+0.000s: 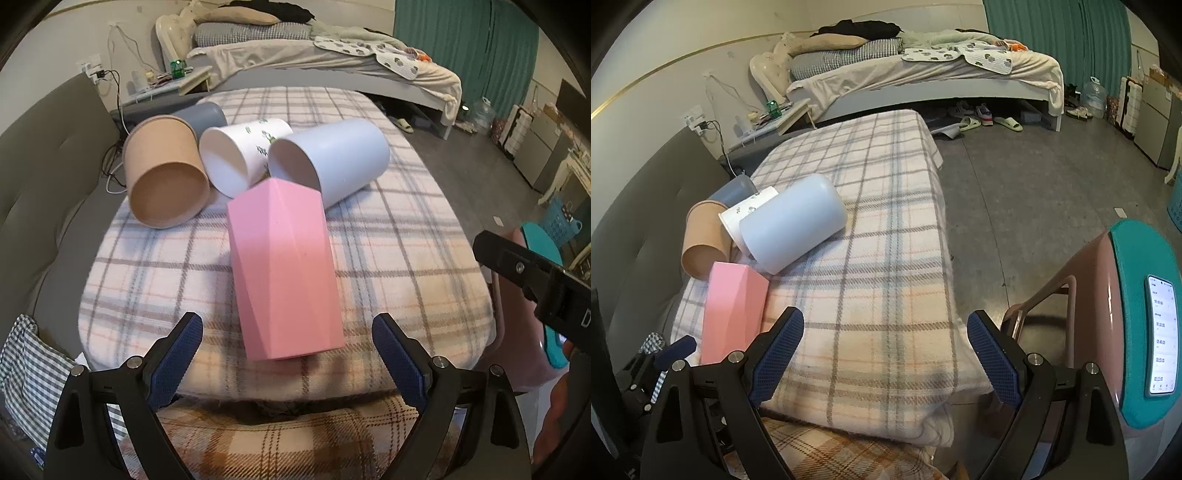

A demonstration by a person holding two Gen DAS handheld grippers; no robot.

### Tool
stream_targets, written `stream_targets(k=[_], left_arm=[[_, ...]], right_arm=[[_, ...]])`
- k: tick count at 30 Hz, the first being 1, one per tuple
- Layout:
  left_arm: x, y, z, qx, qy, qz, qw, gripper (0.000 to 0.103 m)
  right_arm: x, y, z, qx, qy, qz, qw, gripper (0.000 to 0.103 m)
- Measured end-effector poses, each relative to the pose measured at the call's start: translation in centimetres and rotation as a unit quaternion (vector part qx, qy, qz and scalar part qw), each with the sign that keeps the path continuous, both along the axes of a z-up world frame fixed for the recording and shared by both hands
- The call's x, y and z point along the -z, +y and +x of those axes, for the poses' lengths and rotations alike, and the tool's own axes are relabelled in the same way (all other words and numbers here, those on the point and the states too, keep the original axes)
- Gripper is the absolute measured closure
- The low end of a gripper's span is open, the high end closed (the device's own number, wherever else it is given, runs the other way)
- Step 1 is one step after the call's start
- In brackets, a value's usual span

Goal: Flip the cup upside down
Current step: 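Grasp the pink cup with the left gripper, then stand the pink cup base-up on the table and open the left gripper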

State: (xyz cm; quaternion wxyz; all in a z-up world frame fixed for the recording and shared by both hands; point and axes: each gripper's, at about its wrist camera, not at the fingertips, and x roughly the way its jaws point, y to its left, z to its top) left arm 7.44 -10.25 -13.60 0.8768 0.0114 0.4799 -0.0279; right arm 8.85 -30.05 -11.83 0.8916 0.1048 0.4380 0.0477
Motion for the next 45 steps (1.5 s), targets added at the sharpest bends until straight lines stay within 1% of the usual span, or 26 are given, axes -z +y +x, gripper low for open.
stream_targets(k=[1,3,4,5,8,11,17,22,31,40,45], left_arm=[[0.2,-0.1,0.1,0.002,0.003,-0.001,1.0,0.026],[0.6,0.0,0.3,0.006,0.017,-0.003,0.9998,0.038],[0.9,0.1,0.3,0.008,0.024,-0.009,0.9996,0.042],[1.0,0.2,0.3,0.007,0.026,-0.01,0.9996,0.044],[0.6,0.5,0.1,0.009,0.02,-0.017,0.9996,0.044],[-0.3,0.6,-0.1,0.013,0.008,-0.016,0.9998,0.044],[-2.8,1.0,-0.4,0.014,-0.022,-0.011,0.9996,0.045],[-4.4,1.3,-0.1,0.014,-0.044,-0.008,0.9989,0.046],[-4.4,1.7,0.5,0.015,-0.041,-0.008,0.999,0.047],[-5.1,1.6,3.1,0.014,-0.042,-0.004,0.999,0.048],[-4.8,2.0,3.9,0.007,-0.034,-0.012,0.9993,0.047]], right_arm=[[0.2,0.1,0.0,0.0,0.001,0.001,1.0,0.013],[0.4,0.1,0.1,-0.002,0.005,0.002,1.0,0.013],[0.4,0.2,0.1,-0.002,0.005,0.001,1.0,0.013],[0.4,0.3,0.1,-0.003,0.005,0.001,1.0,0.013],[0.3,0.6,0.1,-0.006,0.002,0.0,1.0,0.013],[0.1,0.8,0.1,-0.007,0.002,-0.001,1.0,0.013],[-0.4,1.2,-0.3,-0.014,-0.001,-0.003,1.0,0.013],[-0.7,1.6,-0.6,-0.021,-0.005,0.006,1.0,0.013],[-0.7,1.8,-0.7,-0.023,-0.004,0.007,1.0,0.013],[-0.3,1.8,-0.5,-0.024,0.001,0.009,1.0,0.013],[-0.1,1.8,-0.4,-0.022,0.003,0.008,1.0,0.013]])
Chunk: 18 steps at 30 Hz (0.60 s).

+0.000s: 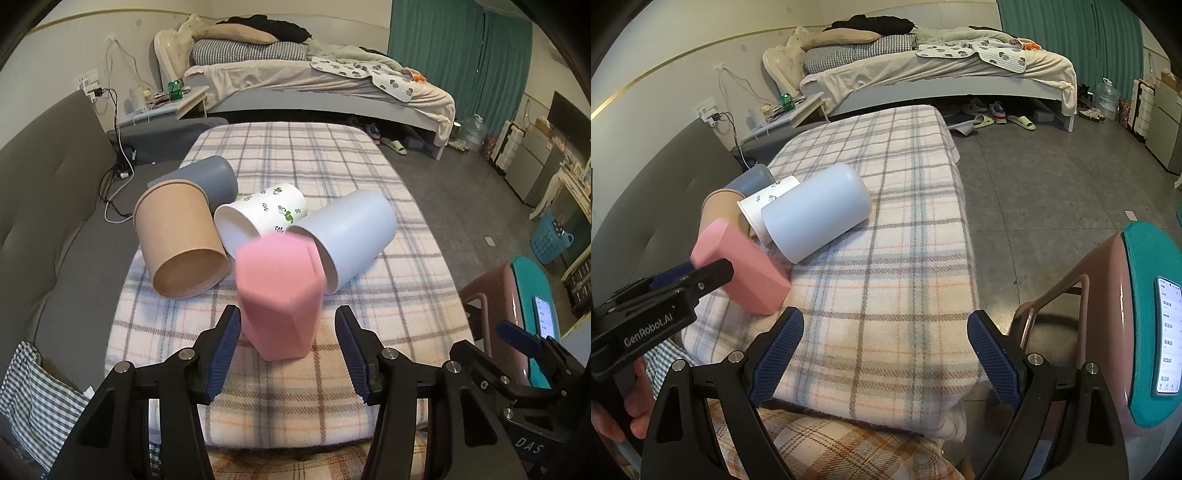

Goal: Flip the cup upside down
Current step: 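Stand the pink cup base-up on the table and open the left gripper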

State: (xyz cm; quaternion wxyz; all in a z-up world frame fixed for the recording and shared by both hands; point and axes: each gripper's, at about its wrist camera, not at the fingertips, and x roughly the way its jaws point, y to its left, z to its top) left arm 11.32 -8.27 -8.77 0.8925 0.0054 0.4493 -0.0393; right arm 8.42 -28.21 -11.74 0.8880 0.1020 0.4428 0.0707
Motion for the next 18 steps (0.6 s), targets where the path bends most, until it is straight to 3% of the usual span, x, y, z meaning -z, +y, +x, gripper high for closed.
stream_targets(k=[10,18], left_arm=[[-0.3,0.4,-0.1,-0.004,-0.007,0.002,1.0,0.047],[-3.9,1.2,-1.8,-0.003,-0.048,-0.01,0.9988,0.047]], right_arm=[[-0.1,0.1,-0.1,0.0,0.0,-0.002,1.0,0.013],[-3.4,0.6,-1.8,0.001,-0.034,-0.015,0.999,0.013]])
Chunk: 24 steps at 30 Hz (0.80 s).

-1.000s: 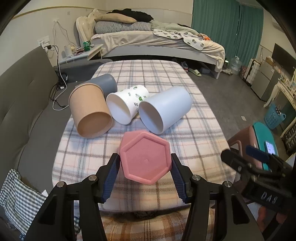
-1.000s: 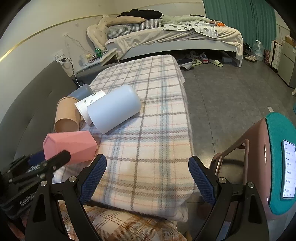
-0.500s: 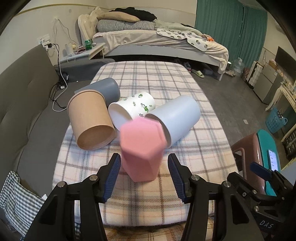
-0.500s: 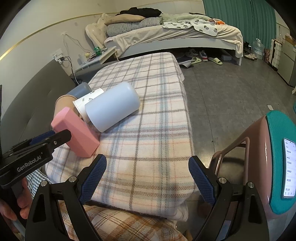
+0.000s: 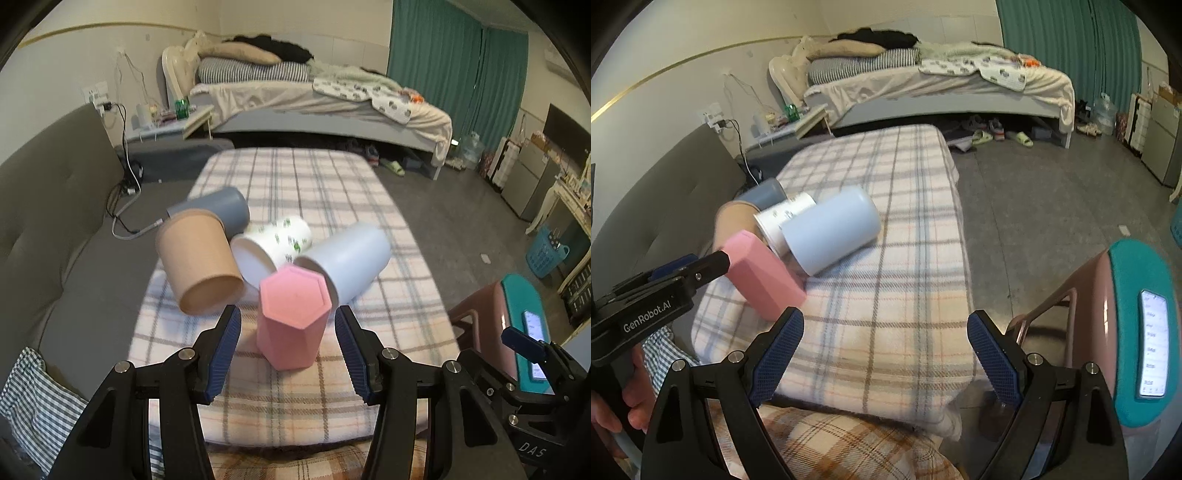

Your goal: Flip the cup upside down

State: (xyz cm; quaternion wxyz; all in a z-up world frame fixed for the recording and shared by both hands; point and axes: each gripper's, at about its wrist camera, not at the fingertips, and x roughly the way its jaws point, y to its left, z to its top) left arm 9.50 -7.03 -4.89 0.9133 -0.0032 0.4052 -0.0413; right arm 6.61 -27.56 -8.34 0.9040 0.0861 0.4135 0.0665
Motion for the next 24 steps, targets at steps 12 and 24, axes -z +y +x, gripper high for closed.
stream_targets(k=[12,24], left_arm=[[-6.9,2.1,-7.7,-0.002,-0.12,0.017,0.9927,0.017],[-5.8,5.7,-11.0,-0.047,-0.151,0.048,0.9862,0.007]], right_arm=[[-7.2,2.6,-5.8,-0.008,-0.086,-0.036,0.996,0.012],[-7.3,5.4,-7.5,0.006,-0.104,-0.057,0.993,0.0]])
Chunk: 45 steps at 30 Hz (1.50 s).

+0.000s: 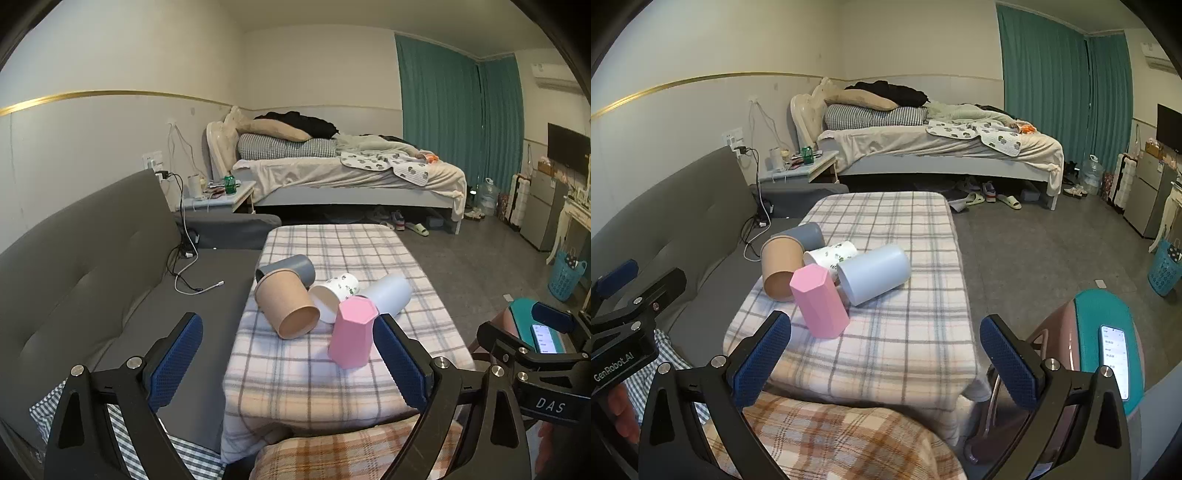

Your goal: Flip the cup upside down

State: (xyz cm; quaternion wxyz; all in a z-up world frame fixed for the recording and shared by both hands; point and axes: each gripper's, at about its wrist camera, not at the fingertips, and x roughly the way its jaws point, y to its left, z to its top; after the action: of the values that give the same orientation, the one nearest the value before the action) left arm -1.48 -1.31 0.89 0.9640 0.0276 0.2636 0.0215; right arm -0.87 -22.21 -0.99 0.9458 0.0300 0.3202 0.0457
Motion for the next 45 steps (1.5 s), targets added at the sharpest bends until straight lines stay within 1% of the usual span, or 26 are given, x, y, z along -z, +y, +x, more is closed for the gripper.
stream_targets(k=[5,10,15,20,45], left_arm=[[0.5,0.5,-0.5,-0.007,0.006,-0.01,0.9999,0.007],[0.6,0.5,-0.4,0.003,0.013,-0.023,0.9997,0.007],[0.6,0.3,-0.6,-0.002,0.011,-0.015,0.9998,0.007],[0.6,0.6,-0.5,-0.007,0.01,-0.022,0.9997,0.007],[0.5,0.5,-0.8,-0.008,0.006,-0.019,0.9998,0.007]], right_arm=[[0.8,0.2,0.1,0.003,0.011,0.001,1.0,0.0],[0.9,0.2,0.1,0.004,0.012,0.0,1.0,0.0],[0.9,0.2,0.1,0.004,0.013,0.002,1.0,0.0],[1.2,0.2,0.1,0.004,0.015,0.002,1.0,0.0],[1.6,0.3,0.1,0.002,0.019,0.001,1.0,0.0]])
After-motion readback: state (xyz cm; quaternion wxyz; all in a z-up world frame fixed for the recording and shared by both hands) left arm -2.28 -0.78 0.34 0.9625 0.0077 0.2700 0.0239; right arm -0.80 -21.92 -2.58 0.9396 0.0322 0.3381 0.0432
